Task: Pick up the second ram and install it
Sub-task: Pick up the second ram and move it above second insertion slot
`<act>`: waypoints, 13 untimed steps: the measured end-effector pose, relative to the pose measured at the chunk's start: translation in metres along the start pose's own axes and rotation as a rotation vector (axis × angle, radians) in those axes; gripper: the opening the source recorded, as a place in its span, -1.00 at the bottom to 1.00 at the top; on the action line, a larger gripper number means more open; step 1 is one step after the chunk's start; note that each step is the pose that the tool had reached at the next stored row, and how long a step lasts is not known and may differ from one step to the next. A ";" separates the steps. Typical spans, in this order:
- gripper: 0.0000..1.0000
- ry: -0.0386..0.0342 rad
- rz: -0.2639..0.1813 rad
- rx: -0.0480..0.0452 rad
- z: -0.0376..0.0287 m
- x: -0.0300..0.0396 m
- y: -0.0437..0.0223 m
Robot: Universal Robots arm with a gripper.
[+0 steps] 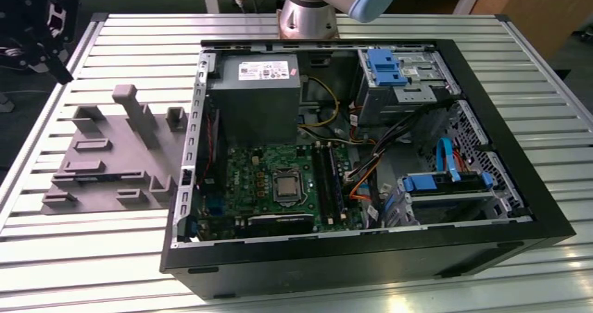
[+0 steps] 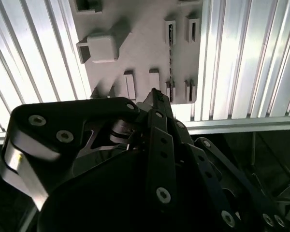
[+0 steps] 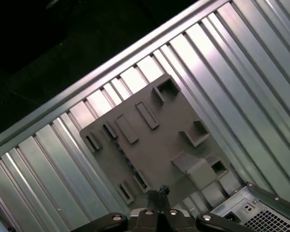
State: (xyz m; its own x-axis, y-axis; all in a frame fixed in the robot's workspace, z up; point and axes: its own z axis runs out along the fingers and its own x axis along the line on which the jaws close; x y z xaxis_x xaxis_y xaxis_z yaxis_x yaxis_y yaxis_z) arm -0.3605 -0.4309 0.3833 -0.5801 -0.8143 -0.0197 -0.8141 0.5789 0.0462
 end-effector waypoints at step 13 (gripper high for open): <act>-0.79 0.0111 -0.234 -0.0048 0.0028 0.0001 -0.0002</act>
State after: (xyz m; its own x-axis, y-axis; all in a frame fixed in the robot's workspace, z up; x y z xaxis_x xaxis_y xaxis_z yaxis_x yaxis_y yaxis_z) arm -0.3606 -0.4309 0.3805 -0.3749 -0.9269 -0.0194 -0.9264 0.3738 0.0464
